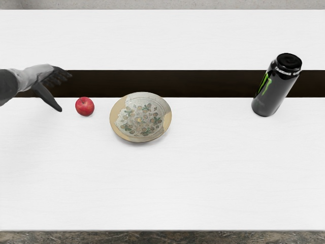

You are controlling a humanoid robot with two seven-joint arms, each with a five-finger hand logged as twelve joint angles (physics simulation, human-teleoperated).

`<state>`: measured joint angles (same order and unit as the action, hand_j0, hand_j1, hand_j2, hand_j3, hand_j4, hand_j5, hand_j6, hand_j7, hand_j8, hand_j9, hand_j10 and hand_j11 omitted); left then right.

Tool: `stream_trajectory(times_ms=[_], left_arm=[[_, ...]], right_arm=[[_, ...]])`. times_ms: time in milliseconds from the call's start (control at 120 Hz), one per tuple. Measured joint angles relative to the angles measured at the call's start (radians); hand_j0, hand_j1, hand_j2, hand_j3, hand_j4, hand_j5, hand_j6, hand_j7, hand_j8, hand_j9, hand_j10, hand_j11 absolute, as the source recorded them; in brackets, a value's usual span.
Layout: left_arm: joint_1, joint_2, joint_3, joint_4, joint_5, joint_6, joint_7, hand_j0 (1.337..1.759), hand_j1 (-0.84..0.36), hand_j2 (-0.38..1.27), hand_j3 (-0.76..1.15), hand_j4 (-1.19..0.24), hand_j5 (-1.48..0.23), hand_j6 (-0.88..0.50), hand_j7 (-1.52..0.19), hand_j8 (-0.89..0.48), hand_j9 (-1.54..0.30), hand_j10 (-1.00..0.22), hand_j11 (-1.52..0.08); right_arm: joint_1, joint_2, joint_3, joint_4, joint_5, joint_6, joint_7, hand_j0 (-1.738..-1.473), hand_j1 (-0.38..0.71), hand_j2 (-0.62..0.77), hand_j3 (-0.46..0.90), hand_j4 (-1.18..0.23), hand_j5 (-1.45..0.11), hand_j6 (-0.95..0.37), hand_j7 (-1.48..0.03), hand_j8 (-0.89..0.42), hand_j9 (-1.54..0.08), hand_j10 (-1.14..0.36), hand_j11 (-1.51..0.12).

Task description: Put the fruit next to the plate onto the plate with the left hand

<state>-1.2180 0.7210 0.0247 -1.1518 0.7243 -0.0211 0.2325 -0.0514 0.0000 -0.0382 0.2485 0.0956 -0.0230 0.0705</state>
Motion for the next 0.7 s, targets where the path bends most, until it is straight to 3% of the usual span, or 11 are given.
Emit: stream_trajectory(times_ms=[108, 242, 450, 700], left_arm=[[-0.09, -0.092, 0.132, -0.033, 0.033, 0.141, -0.001, 1.658, 0.04, 0.05, 0.0, -0.26, -0.34, -0.26, -0.34, -0.26, -0.34, -0.26, -0.34], [-0.094, -0.179, 0.247, -0.039, 0.042, 0.226, 0.0, 1.658, 0.04, 0.05, 0.0, -0.26, -0.34, -0.26, -0.34, -0.26, -0.34, -0.26, -0.34], [-0.098, -0.257, 0.336, 0.01, 0.041, 0.307, 0.0, 1.658, -0.01, 0.06, 0.0, -0.3, -0.39, -0.3, -0.39, -0.3, -0.39, -0.3, -0.39], [-0.095, -0.273, 0.388, 0.058, 0.038, 0.327, 0.0, 1.658, -0.13, 0.1, 0.0, -0.4, -0.52, -0.4, -0.52, -0.4, -0.52, -0.4, -0.52]], right_arm=[[0.0, 0.0, 0.0, 0.0, 0.0, 0.0, 0.0, -1.658, -0.31, -0.01, 0.0, -0.03, -0.04, -0.03, -0.04, -0.03, -0.04, -0.03, -0.04], [-0.001, 0.0, 0.0, 0.0, 0.001, 0.0, 0.0, -1.658, -0.31, -0.01, 0.0, -0.03, -0.04, -0.03, -0.04, -0.03, -0.04, -0.03, -0.04], [-0.001, 0.0, 0.0, 0.0, 0.0, 0.0, 0.0, -1.658, -0.31, -0.01, 0.0, -0.03, -0.04, -0.03, -0.04, -0.03, -0.04, -0.03, -0.04], [-0.001, 0.0, 0.0, 0.0, 0.0, 0.0, 0.0, -1.658, -0.31, -0.01, 0.0, -0.03, -0.04, -0.03, -0.04, -0.03, -0.04, -0.03, -0.04]])
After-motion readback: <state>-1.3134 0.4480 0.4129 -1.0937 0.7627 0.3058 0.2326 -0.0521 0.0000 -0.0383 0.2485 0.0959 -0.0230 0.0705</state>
